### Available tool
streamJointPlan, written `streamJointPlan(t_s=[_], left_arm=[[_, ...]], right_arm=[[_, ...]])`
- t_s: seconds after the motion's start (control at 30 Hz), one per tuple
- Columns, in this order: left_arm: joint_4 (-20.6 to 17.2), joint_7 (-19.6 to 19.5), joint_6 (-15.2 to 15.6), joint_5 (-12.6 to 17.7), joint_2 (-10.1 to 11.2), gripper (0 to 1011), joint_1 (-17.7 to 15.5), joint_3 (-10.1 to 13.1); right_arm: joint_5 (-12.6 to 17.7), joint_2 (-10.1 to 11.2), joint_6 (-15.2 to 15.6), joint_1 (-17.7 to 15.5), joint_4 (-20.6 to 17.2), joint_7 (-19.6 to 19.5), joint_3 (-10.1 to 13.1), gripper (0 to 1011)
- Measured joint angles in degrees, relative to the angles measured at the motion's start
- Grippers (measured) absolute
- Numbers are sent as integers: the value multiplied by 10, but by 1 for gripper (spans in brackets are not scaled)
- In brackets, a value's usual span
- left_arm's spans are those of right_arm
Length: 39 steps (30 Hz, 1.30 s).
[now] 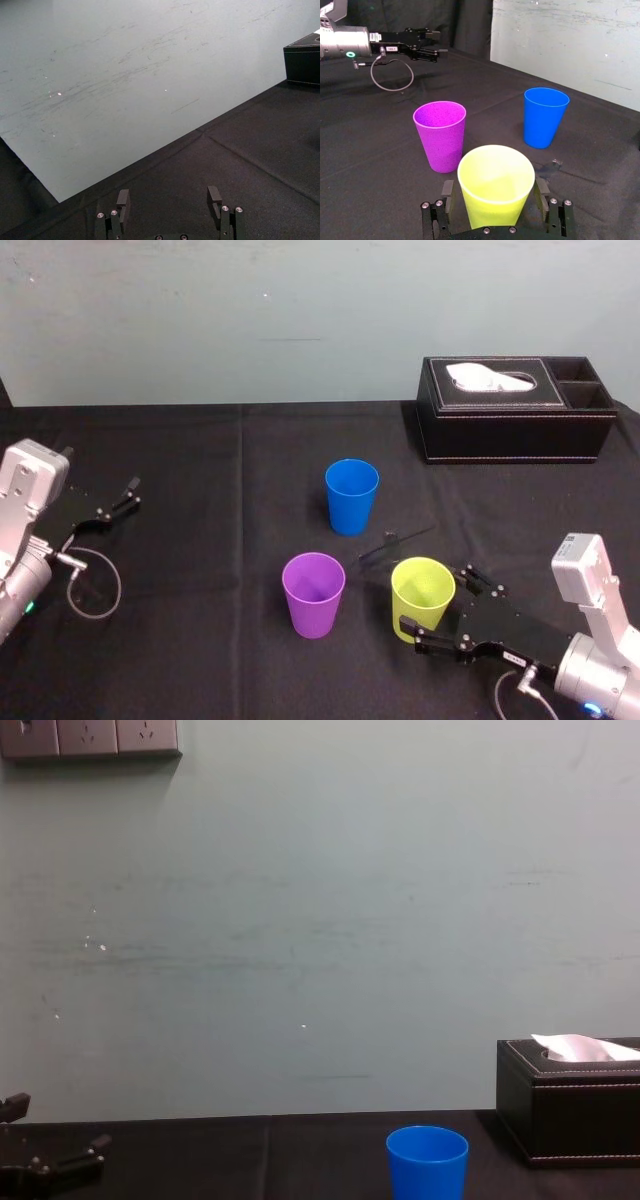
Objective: Stack the three plastic cups sequentially using one hand.
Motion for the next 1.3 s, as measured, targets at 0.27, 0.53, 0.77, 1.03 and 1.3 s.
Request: streamJointPlan(t_s=[0.27, 0.53, 0.77, 1.03, 1.3], left_arm=[[0, 0, 0, 0, 0, 1010, 0, 0], [0, 0, 0, 0, 0, 1010, 0, 0], [0, 0, 0, 0, 0, 1010, 0, 0], [0, 0, 0, 0, 0, 1010, 0, 0], [0, 0, 0, 0, 0, 1010, 0, 0]], right_arm=[[-1, -6, 5, 10, 6, -2, -6, 1004], [0, -5, 4, 9, 6, -2, -5, 1003], [0, -4, 3, 8, 5, -2, -4, 838], [0, -4, 3, 7, 4, -2, -4, 750], [0, -4, 2, 7, 4, -2, -3, 732]])
